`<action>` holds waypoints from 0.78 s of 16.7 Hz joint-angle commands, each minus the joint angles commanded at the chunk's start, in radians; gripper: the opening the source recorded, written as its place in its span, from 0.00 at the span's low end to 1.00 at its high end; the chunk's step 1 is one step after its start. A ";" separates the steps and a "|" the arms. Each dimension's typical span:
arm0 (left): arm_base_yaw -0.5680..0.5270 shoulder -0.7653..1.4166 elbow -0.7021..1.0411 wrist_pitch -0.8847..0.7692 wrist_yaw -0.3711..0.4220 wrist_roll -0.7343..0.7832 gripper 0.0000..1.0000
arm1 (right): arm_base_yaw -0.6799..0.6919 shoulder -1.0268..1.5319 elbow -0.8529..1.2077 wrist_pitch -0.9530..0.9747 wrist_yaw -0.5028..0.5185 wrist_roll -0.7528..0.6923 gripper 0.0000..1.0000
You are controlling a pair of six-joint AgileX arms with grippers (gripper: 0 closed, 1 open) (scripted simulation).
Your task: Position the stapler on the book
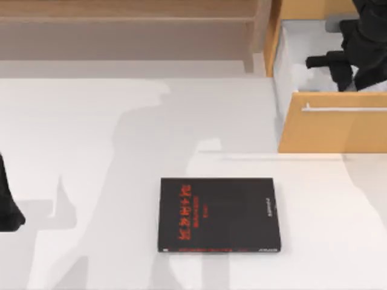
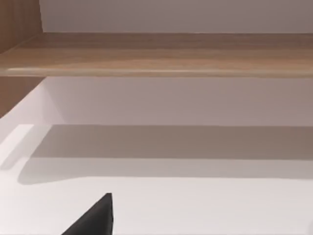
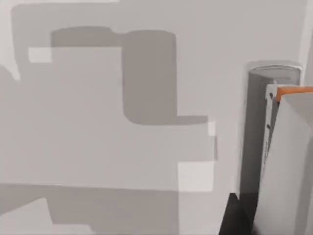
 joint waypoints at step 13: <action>0.000 0.000 0.000 0.000 0.000 0.000 1.00 | 0.350 -0.369 -0.156 0.060 0.063 0.437 0.00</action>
